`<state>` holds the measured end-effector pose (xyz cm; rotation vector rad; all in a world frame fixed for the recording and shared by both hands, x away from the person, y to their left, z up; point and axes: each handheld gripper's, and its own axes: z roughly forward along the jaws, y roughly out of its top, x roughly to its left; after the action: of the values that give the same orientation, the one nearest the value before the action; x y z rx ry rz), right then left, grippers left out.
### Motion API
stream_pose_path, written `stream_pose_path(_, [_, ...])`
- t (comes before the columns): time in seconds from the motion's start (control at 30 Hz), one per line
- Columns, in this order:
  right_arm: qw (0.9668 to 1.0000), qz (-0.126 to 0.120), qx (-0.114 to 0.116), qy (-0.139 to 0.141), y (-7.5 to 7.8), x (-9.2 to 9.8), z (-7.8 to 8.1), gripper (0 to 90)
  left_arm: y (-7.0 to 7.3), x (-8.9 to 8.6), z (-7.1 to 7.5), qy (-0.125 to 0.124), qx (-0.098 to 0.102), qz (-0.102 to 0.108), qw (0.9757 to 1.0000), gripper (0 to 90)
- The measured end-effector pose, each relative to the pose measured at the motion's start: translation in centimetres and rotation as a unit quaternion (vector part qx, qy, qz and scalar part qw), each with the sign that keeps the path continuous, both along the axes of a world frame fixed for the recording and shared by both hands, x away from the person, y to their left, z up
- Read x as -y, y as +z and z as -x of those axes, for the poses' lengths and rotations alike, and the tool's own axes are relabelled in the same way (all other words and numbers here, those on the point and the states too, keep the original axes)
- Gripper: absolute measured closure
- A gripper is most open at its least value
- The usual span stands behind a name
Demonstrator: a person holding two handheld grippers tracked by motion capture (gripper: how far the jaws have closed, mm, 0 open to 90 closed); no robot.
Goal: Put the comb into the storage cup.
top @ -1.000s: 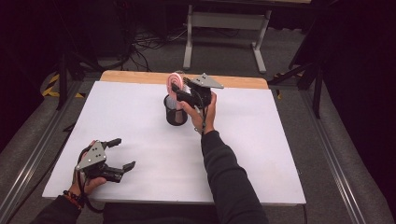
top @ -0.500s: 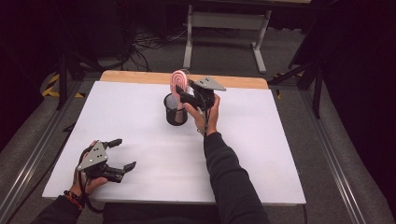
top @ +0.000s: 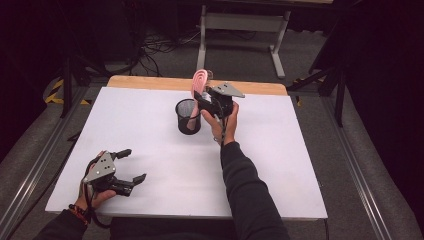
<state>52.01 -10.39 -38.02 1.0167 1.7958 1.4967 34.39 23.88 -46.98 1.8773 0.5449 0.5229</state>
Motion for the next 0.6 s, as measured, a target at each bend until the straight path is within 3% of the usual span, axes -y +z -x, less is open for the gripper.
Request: stream_pose_path(0.6, [0.9999, 0.011, 0.005, -0.006, -0.23, 0.16, 0.07, 48.9, 0.00, -0.01, -0.04, -0.003, 0.000, 0.000, 1.0000, 5.7])
